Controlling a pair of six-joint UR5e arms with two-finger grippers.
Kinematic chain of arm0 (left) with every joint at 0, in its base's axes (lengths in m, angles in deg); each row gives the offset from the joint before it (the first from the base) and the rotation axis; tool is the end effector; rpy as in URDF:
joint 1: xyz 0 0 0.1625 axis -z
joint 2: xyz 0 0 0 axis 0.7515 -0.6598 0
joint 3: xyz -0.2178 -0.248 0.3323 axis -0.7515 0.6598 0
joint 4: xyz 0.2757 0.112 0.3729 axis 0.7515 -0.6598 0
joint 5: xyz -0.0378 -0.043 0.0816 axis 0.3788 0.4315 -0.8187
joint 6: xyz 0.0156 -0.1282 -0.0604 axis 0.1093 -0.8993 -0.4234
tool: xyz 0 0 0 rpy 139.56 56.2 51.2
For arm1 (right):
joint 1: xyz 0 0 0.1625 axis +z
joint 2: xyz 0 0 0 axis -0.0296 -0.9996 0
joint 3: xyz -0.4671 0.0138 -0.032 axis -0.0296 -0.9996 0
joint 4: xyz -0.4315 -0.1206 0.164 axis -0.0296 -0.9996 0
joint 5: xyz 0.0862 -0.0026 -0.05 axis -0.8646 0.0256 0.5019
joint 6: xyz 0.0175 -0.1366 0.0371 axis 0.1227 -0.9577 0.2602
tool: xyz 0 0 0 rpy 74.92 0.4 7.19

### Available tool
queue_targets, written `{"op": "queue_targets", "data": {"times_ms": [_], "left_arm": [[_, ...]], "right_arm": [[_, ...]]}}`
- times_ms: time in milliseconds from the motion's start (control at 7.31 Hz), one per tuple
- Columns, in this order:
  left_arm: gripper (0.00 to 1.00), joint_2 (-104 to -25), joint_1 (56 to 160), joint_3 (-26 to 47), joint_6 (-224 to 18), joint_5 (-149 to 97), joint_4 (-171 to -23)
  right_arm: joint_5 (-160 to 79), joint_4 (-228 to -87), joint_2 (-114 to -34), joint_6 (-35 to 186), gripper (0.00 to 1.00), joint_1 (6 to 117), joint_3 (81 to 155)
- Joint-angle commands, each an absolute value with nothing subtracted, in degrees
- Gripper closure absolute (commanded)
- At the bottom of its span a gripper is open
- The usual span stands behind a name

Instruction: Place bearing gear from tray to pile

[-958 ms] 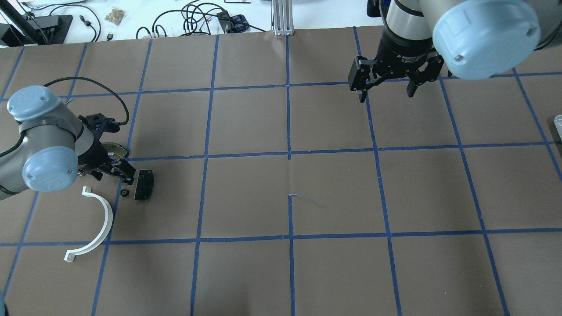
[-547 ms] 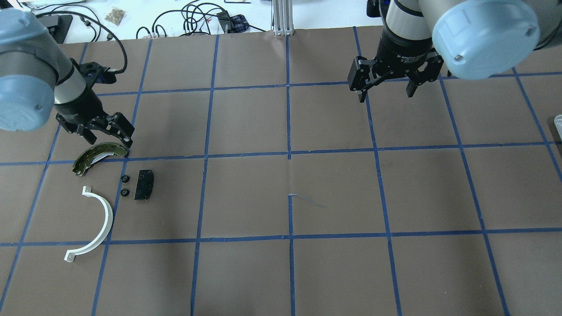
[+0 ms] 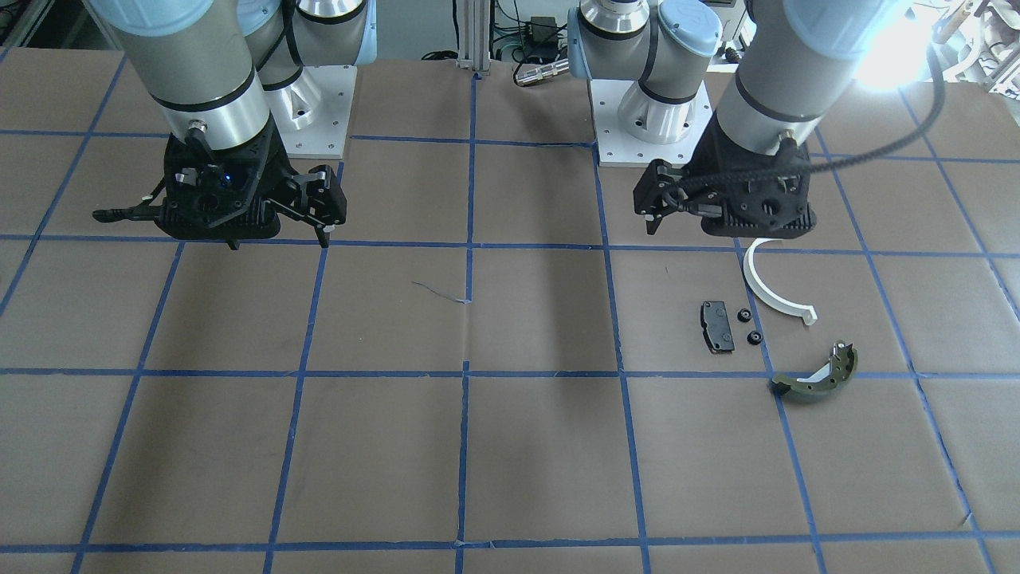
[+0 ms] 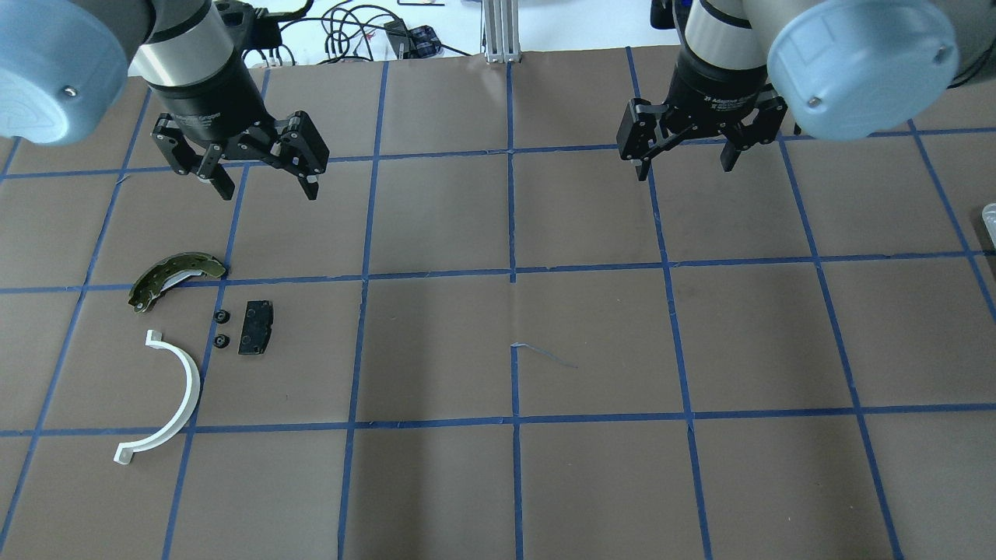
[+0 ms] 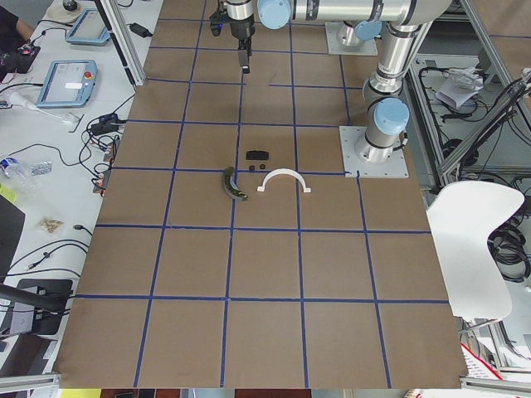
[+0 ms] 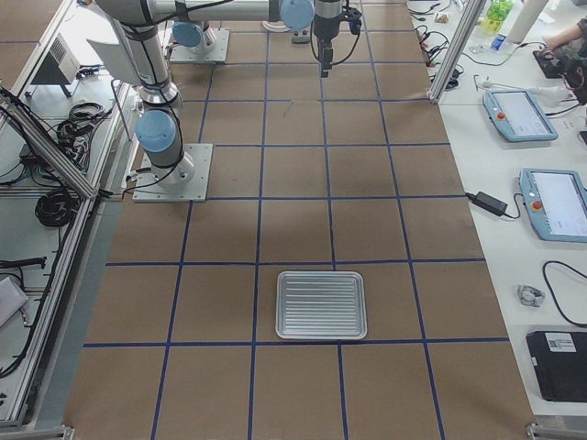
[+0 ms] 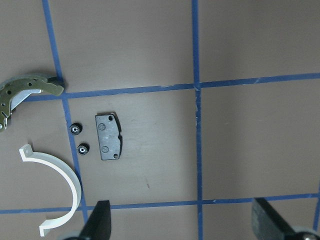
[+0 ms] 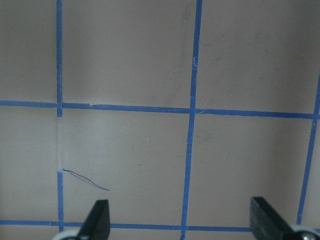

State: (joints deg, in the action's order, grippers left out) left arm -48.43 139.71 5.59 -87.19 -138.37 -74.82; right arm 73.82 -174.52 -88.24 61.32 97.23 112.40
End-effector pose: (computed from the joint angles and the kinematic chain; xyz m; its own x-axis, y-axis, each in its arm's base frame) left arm -0.1410 -0.5753 0.4849 -0.9993 0.0347 -0.0140 0.0337 0.9972 0.0664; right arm 0.1878 -0.5893 0.4614 -0.9981 -0.0575 0.0228 -0.0578 0.9983 -0.0094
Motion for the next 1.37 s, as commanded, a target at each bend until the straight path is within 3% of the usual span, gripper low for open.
{"op": "queue_targets", "data": {"times_ms": [0, 274, 1232], "left_arm": [[0.0, -43.9, 140.9, 8.8, -86.3, -136.2, -72.0], [0.0, -41.5, 140.1, 13.6, -85.3, -136.7, -65.4], [0.0, -41.5, 140.1, 12.5, -85.1, -137.9, -67.7]], "right_arm": [[73.9, -174.5, -88.4, 61.4, 0.0, 97.2, 112.3], [74.1, -175.2, -88.3, 61.4, 0.0, 97.2, 112.4], [73.5, -175.6, -88.5, 61.3, 0.0, 95.7, 111.8]]}}
